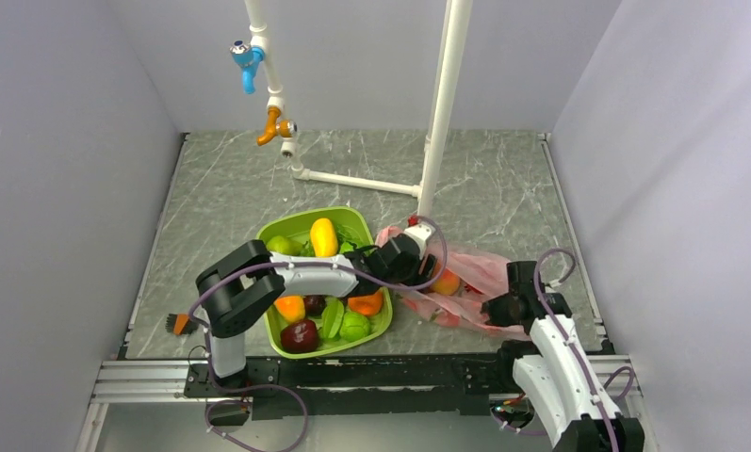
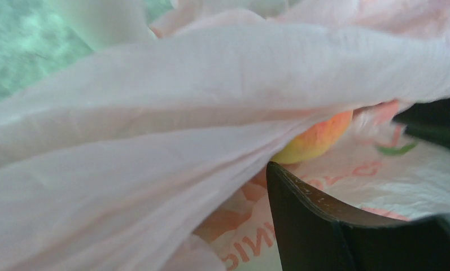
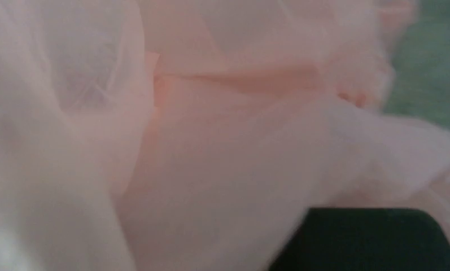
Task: Take the fake fruits out of the plastic bag
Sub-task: Adjust the plastic bag at the center of the board.
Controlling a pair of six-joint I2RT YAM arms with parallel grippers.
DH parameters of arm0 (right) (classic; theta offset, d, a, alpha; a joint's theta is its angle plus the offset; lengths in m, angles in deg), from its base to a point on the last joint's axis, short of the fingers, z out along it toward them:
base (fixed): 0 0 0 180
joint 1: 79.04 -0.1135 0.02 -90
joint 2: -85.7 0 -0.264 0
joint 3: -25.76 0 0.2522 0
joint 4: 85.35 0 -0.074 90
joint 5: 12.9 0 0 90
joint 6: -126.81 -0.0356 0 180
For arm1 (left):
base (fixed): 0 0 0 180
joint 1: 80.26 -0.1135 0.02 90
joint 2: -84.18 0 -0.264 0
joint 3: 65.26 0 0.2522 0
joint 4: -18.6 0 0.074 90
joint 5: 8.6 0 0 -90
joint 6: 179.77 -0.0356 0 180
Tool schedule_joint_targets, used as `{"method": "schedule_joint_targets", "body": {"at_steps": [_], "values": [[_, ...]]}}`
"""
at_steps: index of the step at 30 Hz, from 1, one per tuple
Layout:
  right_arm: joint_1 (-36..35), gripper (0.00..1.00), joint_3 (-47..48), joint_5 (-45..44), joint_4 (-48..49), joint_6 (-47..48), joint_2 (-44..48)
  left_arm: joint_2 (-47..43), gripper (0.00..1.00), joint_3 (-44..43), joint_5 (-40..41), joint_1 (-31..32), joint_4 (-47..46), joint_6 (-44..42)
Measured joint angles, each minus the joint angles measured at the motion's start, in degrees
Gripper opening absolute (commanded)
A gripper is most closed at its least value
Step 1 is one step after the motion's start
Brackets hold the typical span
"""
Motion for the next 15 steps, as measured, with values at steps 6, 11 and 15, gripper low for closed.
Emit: {"method": "schedule_joint_targets", "body": {"at_steps": [6, 11, 15], "values": [[-0.2, 0.36, -5.5, 13.5, 15.0, 9.4, -1.3, 0.4, 0.72, -3.7, -1.9, -5.2, 2.7, -3.0], [-0.3, 0.46, -2.6, 15.8, 14.3, 19.9, -0.5, -0.3, 0.73, -6.7, -6.1, -6.5, 6.8, -5.7], [-1.0, 0.61, -0.4, 21.6, 14.7, 26.3, 3.5, -3.2, 0.79, -8.4, -13.0, -6.4, 9.5, -6.4]]}}
